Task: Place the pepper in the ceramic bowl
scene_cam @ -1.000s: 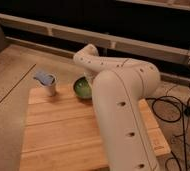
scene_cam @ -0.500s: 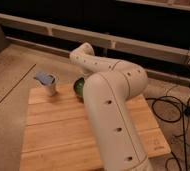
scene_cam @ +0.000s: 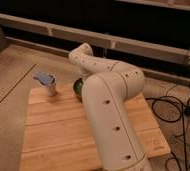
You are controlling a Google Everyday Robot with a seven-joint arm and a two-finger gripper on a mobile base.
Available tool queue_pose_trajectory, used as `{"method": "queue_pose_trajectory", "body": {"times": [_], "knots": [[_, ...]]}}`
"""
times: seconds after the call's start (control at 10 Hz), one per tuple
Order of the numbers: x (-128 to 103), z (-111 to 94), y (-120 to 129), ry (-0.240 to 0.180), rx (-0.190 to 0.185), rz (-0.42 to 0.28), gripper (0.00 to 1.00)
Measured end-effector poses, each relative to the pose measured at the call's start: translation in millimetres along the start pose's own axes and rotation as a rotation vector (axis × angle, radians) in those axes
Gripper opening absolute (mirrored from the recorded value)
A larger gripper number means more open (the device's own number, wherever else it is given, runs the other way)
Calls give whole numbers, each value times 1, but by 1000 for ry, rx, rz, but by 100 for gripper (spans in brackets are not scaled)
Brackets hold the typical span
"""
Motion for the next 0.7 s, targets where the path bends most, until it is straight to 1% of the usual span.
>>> {"method": "queue_pose_trajectory", "body": {"times": [0.1,0.2,0.3,0.5,0.6,0.7], "knots": [[0,0,0,0,0,0,29],[0,0,0,0,0,0,41],[0,0,0,0,0,0,49],[0,0,0,0,-1,0,72],[0,0,0,0,-1,0,77],[0,0,0,0,-1,0,80]]}}
